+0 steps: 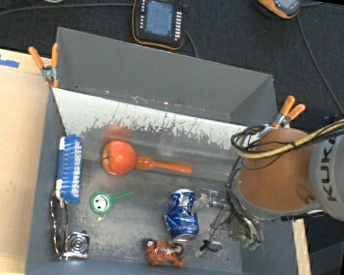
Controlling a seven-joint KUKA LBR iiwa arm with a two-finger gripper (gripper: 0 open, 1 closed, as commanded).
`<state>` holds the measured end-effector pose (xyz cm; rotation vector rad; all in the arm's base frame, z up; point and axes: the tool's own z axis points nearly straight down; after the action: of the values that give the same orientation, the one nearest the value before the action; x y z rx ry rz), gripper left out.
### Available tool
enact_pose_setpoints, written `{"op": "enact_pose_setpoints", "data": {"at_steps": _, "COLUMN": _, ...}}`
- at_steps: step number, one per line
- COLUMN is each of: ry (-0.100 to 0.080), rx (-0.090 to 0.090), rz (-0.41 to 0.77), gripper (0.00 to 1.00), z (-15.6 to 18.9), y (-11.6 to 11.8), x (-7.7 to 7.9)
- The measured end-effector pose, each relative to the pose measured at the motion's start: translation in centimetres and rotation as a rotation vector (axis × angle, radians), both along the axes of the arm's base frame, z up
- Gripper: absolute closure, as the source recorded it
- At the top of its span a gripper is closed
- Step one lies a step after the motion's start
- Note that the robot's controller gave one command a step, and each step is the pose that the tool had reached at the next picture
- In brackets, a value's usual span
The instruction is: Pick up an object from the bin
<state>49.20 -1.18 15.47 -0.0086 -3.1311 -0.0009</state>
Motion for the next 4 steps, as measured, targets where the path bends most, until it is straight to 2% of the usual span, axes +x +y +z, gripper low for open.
{"op": "enact_pose_setpoints", "data": {"at_steps": 1, "ry": -0.008, "rx": 0.000, "rz": 0.001, "gripper": 0.00, "z": 0.4, "y": 0.0, "x": 0.2}}
{"op": "enact_pose_setpoints", "data": {"at_steps": 2, "ry": -0.006, "rx": 0.001, "rz": 0.082, "gripper": 0.00, "z": -3.5, "y": 2.9, "x": 2.9}}
{"op": "enact_pose_setpoints", "data": {"at_steps": 3, "ry": -0.008, "rx": 0.000, "rz": 0.123, "gripper": 1.00, "z": -3.5, "y": 1.1, "x": 1.9}}
{"op": "enact_pose_setpoints", "data": {"at_steps": 4, "ry": -0.008, "rx": 0.000, "rz": 0.123, "gripper": 1.00, "z": -3.5, "y": 1.1, "x": 1.9}}
